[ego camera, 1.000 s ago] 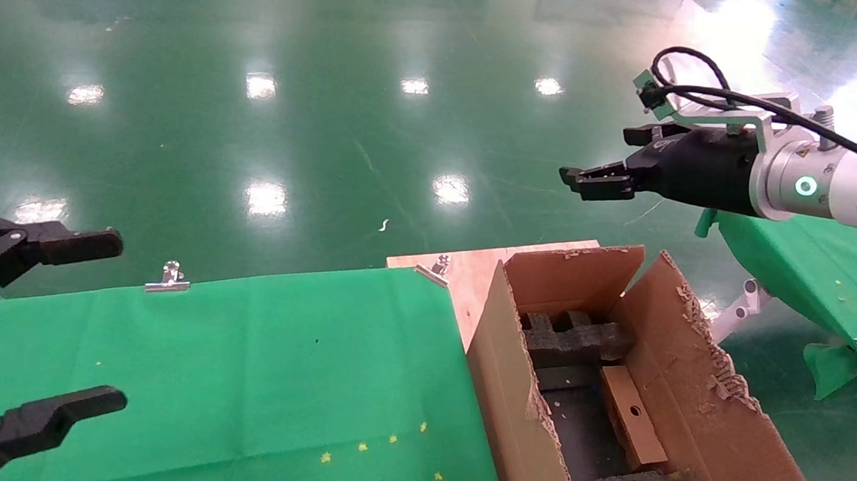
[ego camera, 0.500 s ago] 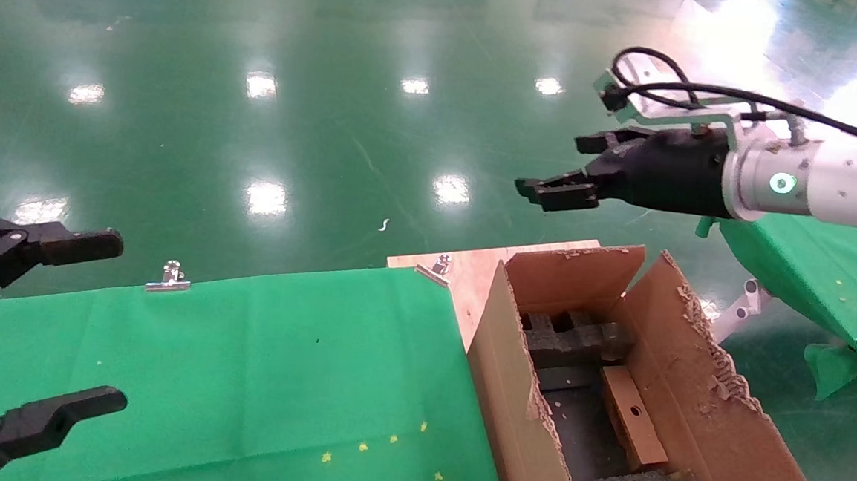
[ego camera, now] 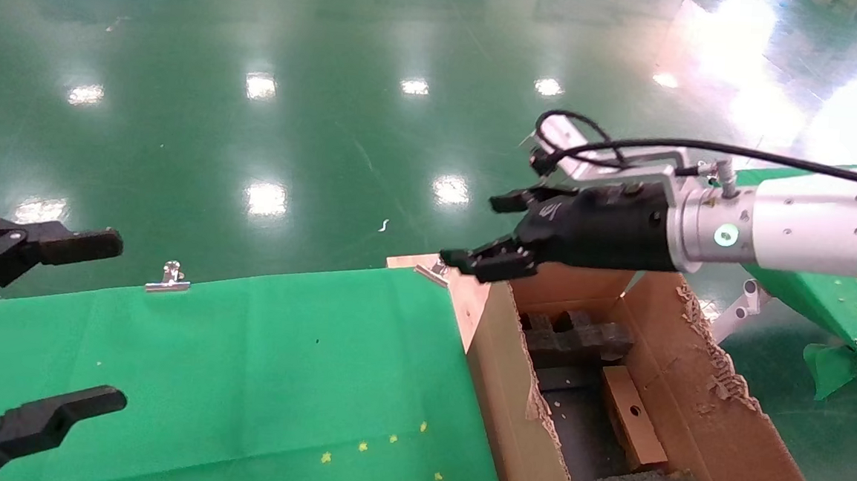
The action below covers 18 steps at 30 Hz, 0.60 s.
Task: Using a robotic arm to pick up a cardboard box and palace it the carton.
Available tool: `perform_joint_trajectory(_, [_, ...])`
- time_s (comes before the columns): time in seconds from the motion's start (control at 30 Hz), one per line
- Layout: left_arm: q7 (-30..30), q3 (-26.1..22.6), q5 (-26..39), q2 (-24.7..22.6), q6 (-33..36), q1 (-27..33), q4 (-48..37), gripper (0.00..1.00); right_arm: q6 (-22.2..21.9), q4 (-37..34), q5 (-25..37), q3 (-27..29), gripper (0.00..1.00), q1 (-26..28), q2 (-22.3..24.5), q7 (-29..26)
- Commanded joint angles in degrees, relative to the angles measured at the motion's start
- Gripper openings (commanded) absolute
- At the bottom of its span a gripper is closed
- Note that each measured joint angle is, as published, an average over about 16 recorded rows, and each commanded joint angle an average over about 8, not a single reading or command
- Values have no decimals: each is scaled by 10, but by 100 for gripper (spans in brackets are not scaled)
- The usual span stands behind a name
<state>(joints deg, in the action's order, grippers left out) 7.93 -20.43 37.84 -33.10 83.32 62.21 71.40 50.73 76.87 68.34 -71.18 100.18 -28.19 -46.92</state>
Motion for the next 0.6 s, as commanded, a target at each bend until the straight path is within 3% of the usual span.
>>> perform_joint_trajectory(0.03, [0,0,0,0,0,0,0,100,20,-2,-15,31,100,-22,-4,20])
perform_joint_trajectory(0.6, [0,0,0,0,0,0,0,100,186,-18,-141,294,100,-206,-36,193])
